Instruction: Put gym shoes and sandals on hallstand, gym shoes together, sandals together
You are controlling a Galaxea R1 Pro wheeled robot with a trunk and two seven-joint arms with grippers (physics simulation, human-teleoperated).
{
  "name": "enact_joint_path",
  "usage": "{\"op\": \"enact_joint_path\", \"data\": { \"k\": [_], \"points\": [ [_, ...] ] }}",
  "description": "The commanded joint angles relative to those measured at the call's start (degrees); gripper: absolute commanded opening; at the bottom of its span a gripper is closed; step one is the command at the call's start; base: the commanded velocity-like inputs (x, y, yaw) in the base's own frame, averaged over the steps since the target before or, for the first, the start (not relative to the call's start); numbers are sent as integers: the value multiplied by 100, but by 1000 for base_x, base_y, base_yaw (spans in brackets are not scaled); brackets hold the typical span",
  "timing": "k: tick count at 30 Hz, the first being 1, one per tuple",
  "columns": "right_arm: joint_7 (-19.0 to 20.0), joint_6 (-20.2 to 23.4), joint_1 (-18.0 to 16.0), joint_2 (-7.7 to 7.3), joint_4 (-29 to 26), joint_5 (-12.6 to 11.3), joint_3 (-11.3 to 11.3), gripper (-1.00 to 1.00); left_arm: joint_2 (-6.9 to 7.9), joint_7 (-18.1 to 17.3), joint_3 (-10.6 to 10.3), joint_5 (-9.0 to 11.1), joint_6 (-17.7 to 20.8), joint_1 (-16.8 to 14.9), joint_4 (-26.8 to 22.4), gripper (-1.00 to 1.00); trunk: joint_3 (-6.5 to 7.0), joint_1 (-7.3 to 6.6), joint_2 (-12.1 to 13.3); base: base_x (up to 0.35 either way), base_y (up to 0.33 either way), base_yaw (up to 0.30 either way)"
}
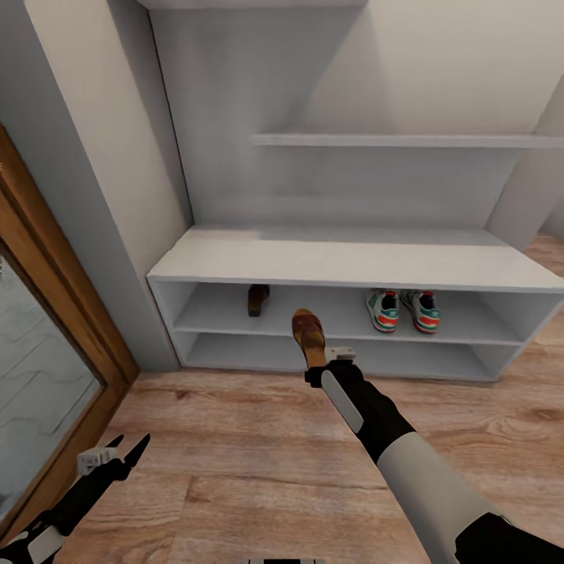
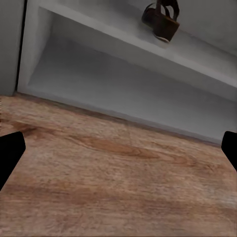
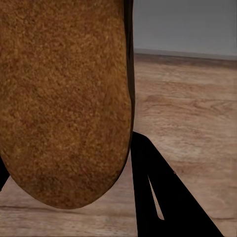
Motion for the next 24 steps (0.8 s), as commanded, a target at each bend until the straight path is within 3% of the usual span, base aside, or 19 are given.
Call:
{"op": "enact_joint_path", "data": {
  "k": [1,5,7,9,11,13,17,24],
  "points": [
    [-78,2,-4,-3,-6,-78,16,-100,0,-27,48,-32,-18,-5,8,100,-10,-1,-2,50,0,126],
    [-78,1,-4,-3,-6,-79,16,-100,-14,-78,-8,-122,-21,-5,-5,100,-36,-1,-2,22,0,154],
    [-78,1,-4,-3,-6,-79,20,-100,-59,-171,-175,-322,-22,-5,-15,100,-50,-1,-2,8,0,167],
    [-78,1,-4,-3,-6,-79,22,-100,-151,-481,-625,-839,-14,-11,-36,100,-58,-1,-2,3,0,106],
    [-78,1,-4,-3,-6,-79,19,-100,-212,-724,-840,-1103,-8,-13,-78,100,-62,-1,-2,1,0,50],
    [-78,1,-4,-3,-6,-79,19,-100,-257,-863,-940,-1231,-6,-14,-132,100,-63,-1,-2,1,0,19],
    [-78,1,-4,-3,-6,-79,16,-100,-285,-922,-987,-1285,-5,-13,-155,100,-64,-1,-2,98,0,4],
    [-73,1,-4,-3,-6,-79,16,-100,-290,-930,-997,-1293,-5,-13,-159,100,-64,-1,-2,301,0,0]
  ]
}}
